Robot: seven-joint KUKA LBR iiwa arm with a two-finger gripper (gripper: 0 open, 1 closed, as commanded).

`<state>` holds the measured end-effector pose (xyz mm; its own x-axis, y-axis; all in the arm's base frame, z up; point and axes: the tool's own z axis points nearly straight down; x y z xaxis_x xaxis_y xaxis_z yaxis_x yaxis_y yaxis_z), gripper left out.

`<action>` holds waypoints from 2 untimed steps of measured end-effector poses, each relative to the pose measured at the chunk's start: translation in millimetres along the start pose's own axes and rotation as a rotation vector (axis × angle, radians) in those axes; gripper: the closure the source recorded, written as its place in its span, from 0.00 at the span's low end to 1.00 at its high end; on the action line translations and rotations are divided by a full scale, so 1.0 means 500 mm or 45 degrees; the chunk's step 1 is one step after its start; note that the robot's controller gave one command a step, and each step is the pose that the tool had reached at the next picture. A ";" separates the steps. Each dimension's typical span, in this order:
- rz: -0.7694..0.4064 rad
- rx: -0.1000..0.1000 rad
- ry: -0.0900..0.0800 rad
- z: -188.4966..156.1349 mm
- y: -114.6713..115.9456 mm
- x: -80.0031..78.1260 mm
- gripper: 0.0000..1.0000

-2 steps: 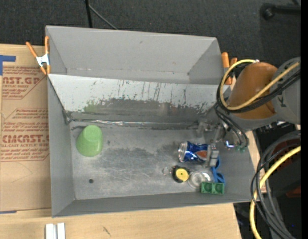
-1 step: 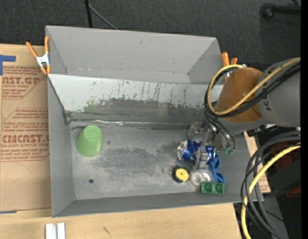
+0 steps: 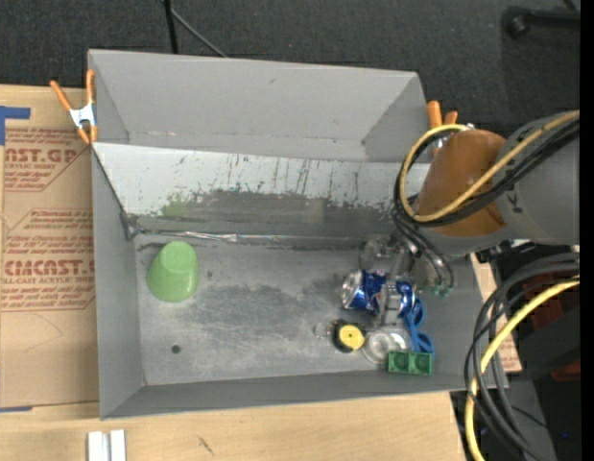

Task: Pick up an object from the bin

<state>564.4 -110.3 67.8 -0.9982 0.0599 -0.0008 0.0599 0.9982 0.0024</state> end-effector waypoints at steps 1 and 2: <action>0.000 0.001 -0.003 -0.003 0.000 -0.002 1.00; 0.000 0.002 -0.004 -0.044 0.001 -0.004 1.00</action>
Offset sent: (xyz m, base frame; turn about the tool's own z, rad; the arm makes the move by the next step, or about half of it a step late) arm 0.0000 0.0000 0.0000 0.0000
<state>566.2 -110.0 89.7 -0.9982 0.0598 -0.0040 0.0598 0.9982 0.0005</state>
